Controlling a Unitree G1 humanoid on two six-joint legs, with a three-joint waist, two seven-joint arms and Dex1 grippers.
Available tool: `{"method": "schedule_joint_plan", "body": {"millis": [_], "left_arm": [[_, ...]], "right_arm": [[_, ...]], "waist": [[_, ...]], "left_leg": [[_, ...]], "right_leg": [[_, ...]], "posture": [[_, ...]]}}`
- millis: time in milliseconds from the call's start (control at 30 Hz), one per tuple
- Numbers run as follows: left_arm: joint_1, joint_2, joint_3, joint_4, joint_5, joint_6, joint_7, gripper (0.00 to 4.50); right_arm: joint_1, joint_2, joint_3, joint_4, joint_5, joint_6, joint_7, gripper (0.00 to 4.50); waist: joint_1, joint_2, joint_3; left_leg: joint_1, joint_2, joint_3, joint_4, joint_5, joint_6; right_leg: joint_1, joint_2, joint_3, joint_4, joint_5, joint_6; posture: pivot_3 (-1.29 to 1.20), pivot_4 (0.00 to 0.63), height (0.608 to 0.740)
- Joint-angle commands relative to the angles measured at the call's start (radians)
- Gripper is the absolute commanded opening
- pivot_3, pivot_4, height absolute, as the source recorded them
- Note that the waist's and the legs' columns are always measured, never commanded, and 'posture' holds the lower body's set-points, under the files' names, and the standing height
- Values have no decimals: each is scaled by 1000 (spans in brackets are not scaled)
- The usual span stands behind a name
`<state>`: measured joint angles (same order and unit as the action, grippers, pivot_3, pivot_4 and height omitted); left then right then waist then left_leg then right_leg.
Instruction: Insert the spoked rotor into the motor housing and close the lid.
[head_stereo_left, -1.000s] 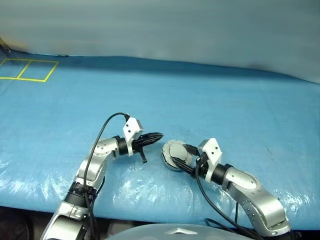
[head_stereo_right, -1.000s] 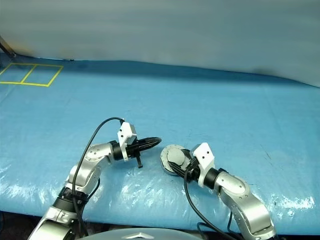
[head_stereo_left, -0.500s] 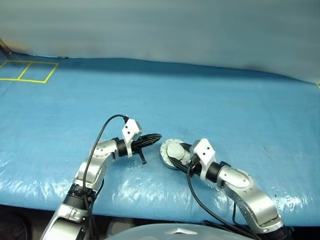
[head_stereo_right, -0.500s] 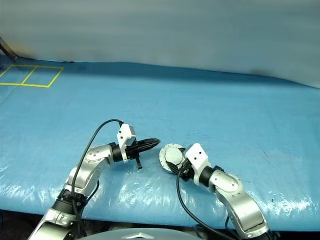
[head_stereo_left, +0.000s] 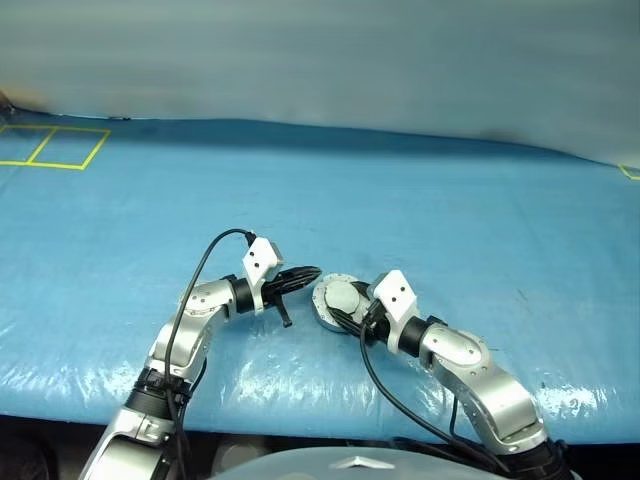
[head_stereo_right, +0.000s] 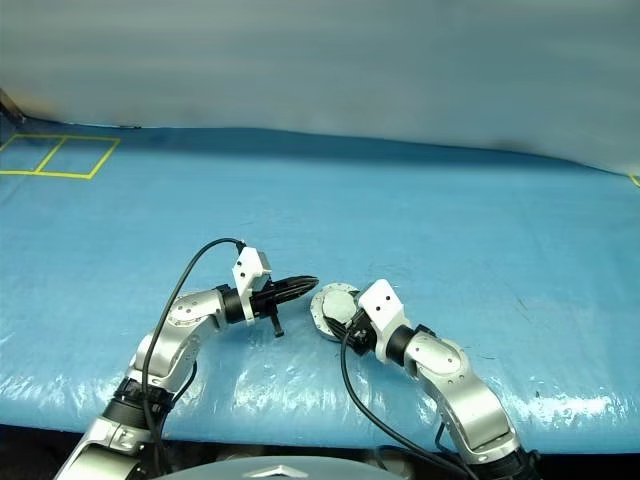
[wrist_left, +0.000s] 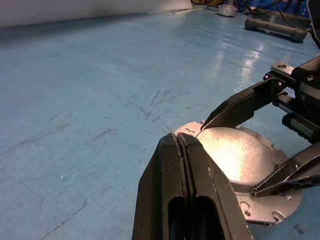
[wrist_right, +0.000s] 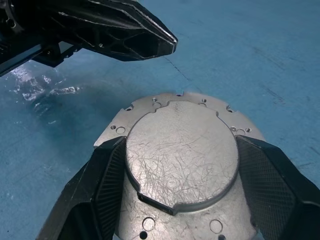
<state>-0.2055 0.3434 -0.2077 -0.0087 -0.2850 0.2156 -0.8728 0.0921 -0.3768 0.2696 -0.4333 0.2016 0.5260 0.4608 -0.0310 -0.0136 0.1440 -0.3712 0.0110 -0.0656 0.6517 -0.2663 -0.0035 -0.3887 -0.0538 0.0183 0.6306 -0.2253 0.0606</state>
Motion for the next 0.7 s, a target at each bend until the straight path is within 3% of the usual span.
{"method": "schedule_joint_plan", "body": {"millis": [33, 167, 333, 433, 567, 700], "left_arm": [[4, 1, 1, -41, 2, -10, 3, 0], [10, 5, 2, -45, 3, -9, 5, 0], [11, 4, 1, -40, 8, -12, 6, 0], [10, 2, -1, -34, 13, -15, 5, 0], [2, -3, -4, -23, 17, -20, 3, 0], [-1, -5, -5, -19, 20, -23, 2, 0]], "right_arm": [[23, 8, 26, 140, -41, 72, -34, 3038], [22, 5, 31, 156, -56, 110, -48, 3038], [43, 40, -19, 59, 77, 68, 29, 3038], [44, 49, -51, 5, 143, 45, 70, 3038], [16, 31, -35, 7, 111, 36, 73, 3038], [-4, 34, -19, 36, 71, 56, 33, 3038]], "waist": [[0, 0, 0], [0, 0, 0], [2, -1, -1], [3, 0, 0], [0, 1, 1], [0, 2, 1]], "left_leg": [[1, 0, 0, 0, 0, 0], [10, 0, 0, 0, 0, 0], [11, 0, -2, 0, 0, 0], [7, -1, -2, -2, 0, 0], [-6, -1, -2, -3, 1, -1], [-6, -1, -2, -5, 1, -1]], "right_leg": [[1, 0, 0, 0, 0, 0], [4, 0, 0, 0, 0, 0], [4, -1, 0, 0, 0, 0], [3, -1, 0, -1, 0, 0], [-8, 0, 0, 0, 5, 1], [-8, 0, 0, -1, 5, -1]], "posture": [[0, 150, 740], [0, 150, 740], [0, 150, 740], [0, 150, 740], [0, 150, 740], [0, 150, 740]]}}
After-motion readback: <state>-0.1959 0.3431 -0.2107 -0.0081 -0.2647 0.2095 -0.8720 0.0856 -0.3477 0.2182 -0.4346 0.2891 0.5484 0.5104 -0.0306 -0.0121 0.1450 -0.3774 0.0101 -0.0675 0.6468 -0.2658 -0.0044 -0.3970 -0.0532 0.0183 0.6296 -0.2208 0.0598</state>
